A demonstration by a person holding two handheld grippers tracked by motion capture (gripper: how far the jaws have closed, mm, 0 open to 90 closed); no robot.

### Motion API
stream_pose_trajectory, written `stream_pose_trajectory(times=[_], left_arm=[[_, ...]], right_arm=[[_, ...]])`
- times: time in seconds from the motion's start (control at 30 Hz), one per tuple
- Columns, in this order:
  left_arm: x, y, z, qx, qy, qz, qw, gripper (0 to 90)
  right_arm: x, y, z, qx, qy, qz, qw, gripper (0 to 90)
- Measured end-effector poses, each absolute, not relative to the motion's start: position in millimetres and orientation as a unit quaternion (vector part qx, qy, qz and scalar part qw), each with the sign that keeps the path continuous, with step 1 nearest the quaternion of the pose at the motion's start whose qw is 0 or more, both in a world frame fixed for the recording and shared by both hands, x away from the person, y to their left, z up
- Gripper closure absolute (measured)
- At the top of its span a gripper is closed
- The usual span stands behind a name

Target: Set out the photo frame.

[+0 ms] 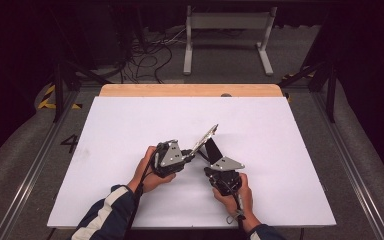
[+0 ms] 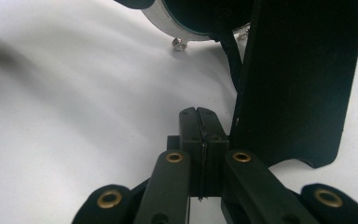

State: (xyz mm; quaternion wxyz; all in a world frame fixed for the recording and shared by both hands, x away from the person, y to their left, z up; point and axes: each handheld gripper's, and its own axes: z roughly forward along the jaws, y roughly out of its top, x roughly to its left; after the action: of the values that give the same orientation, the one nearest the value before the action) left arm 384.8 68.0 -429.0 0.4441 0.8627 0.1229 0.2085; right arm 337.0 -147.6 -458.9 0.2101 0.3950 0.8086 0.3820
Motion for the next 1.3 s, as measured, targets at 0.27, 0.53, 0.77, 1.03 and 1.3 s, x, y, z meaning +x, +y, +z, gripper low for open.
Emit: stream_pose_trajectory(times=[0.27, 0.53, 0.77, 1.03, 1.3], left_arm=[[387, 68, -431, 0.858, 0.128, 0.19, 0.459, 75.7], [390, 69, -433, 0.856, 0.136, 0.181, 0.465, 69.5], [394, 64, -442, 0.864, 0.147, 0.179, 0.447, 62.3], [398, 59, -444, 0.86, 0.149, 0.184, 0.451, 61.9], [393, 56, -442, 0.864, 0.129, 0.196, 0.446, 70.1]], right_arm=[[340, -154, -459, 0.394, 0.807, 0.391, 0.202, 90.0], [343, -159, -459, 0.395, 0.806, 0.392, 0.201, 90.0], [344, -160, -459, 0.394, 0.807, 0.391, 0.202, 90.0], [345, -163, -459, 0.394, 0.807, 0.39, 0.201, 90.0], [348, -168, -458, 0.402, 0.802, 0.393, 0.2, 90.0]])
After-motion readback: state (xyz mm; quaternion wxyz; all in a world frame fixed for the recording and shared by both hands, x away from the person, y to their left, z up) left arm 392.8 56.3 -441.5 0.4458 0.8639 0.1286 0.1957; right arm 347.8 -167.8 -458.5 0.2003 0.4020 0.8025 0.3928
